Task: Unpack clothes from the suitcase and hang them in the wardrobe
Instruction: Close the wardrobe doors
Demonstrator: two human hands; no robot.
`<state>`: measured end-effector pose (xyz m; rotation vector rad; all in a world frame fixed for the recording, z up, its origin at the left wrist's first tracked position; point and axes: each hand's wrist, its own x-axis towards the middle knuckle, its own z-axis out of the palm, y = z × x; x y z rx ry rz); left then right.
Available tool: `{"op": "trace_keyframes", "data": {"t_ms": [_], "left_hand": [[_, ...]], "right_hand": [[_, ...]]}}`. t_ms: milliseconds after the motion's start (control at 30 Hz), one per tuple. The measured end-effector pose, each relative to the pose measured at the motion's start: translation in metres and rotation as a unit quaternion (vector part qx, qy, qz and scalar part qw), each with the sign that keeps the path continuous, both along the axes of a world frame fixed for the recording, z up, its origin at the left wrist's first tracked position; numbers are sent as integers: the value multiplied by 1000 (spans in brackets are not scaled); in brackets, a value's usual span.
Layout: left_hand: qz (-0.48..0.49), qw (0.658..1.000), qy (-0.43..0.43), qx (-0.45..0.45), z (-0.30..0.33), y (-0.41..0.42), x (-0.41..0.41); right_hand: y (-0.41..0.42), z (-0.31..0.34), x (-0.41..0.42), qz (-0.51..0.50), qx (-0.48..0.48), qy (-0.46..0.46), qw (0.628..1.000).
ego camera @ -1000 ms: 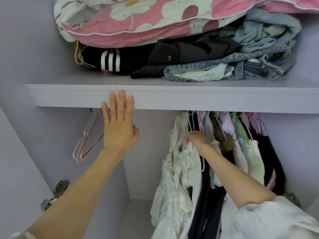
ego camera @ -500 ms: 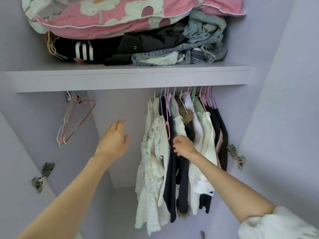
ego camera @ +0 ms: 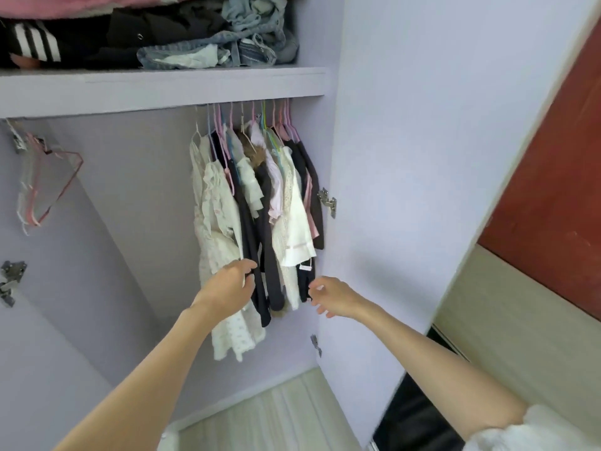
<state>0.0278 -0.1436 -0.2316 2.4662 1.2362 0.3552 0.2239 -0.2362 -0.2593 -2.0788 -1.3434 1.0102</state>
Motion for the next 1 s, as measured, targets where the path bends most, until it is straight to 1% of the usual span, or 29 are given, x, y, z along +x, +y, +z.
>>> {"op": "trace_keyframes", "data": {"t_ms": [167,267,300,400,433,467,500,533,600,667,700,800,933,1000], "left_hand": [[-62,998,-20,-8,7,-48,60],[-86,995,-47,-8,14,-74,105],[-97,993,-61,-10,17,-83,121],[-132,985,-106,-40,23,-107,161],[-145,979,-132,-55,25,-118,179],[-153,973,-156,-71,30,-126,191],[-161,968,-176,-82,33,-134,202],[-168,963,-190,-87,39,-141,210],[-172,957,-216,-85,50,-156,231],[-174,953,-239,-70,60,-167,246],[-169,952,-249,-61,64,-171,253],[-151,951,-266,-49,65,-172,259],[-124,959,-256,-7,63,-164,245],[-117,960,-255,-1,64,-158,231]], "right_hand": [[-75,3,59,-22,-67,36,997],[-114,2,98,-40,-91,43,994],[-126,3,111,-42,-111,47,992],[-154,9,143,-24,-163,21,986],[-162,13,160,-33,-148,-7,988],[-165,17,172,-46,-107,-34,993],[-166,21,184,-71,-44,-46,995],[-164,27,189,-90,22,-36,995],[-161,41,194,-85,107,27,990],[-157,49,186,-61,126,90,986],[-156,51,182,-45,129,101,986],[-159,46,178,-17,136,115,984],[-154,51,175,-6,149,153,977],[-146,56,166,5,159,165,973]]}}
